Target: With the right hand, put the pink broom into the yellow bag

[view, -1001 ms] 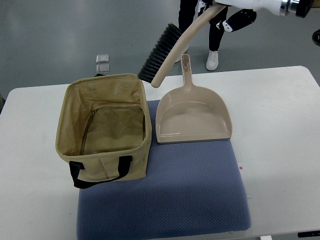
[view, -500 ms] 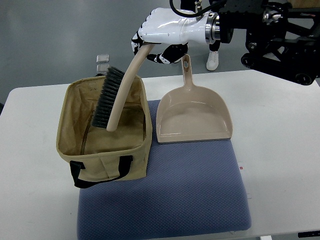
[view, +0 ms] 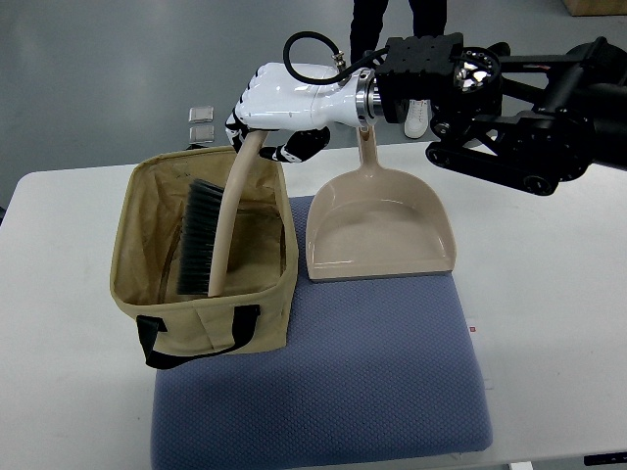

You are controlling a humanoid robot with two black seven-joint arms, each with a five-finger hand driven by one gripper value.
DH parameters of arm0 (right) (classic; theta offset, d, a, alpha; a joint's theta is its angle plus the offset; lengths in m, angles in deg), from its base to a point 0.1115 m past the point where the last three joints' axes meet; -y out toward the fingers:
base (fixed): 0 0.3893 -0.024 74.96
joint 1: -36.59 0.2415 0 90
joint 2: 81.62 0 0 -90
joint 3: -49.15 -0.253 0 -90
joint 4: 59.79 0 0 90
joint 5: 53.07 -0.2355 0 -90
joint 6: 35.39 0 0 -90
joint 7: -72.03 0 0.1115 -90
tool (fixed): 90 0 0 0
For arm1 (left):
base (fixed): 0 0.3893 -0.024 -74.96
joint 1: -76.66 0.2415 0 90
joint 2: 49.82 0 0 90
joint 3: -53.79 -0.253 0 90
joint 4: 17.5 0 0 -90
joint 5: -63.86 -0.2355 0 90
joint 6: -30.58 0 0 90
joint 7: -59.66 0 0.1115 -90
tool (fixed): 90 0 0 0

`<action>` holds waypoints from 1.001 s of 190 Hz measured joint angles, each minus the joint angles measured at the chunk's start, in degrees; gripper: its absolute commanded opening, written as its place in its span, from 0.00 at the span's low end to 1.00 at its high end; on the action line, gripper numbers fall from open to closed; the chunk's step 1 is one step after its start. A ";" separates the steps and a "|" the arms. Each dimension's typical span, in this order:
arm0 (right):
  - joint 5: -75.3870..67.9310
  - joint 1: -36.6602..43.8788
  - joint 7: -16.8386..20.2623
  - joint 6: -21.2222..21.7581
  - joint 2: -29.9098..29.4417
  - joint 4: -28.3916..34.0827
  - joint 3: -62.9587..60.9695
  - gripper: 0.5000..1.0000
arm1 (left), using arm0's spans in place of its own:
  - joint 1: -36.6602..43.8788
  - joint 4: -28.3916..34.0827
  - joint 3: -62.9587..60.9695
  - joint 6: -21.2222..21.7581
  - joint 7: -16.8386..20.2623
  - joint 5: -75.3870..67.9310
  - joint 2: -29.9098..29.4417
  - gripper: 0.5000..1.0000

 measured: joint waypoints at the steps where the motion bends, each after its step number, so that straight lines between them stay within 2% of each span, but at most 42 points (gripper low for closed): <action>1: -0.02 -0.02 -0.01 -0.01 0.00 0.00 -0.01 0.52 | 0.00 0.00 0.00 0.00 0.00 0.00 0.00 1.00; 9: -0.14 -0.18 -0.12 -0.09 0.00 -0.01 -0.04 0.58 | 0.00 0.00 0.00 0.00 0.00 0.00 0.00 1.00; 28: -0.38 -0.51 -0.36 -0.12 0.24 -0.01 -0.13 0.63 | 0.00 0.00 0.00 0.00 0.00 0.00 0.00 1.00; 81: -1.07 -2.40 -0.54 1.29 2.51 -0.03 -5.86 0.64 | -0.01 0.00 -0.01 0.00 0.00 0.00 0.00 1.00; 115: -3.37 -8.80 -0.26 8.90 5.66 -0.08 -19.43 0.64 | -0.01 0.00 -0.01 0.00 0.00 0.00 0.00 1.00; 161: -8.97 -25.22 0.27 20.83 7.06 -0.11 -44.95 0.63 | -0.01 0.00 -0.01 0.00 0.00 0.00 0.00 1.00; 190: -13.41 -34.17 0.94 23.81 5.19 -1.48 -56.51 0.64 | 0.00 0.00 -0.01 0.00 0.00 0.00 0.00 1.00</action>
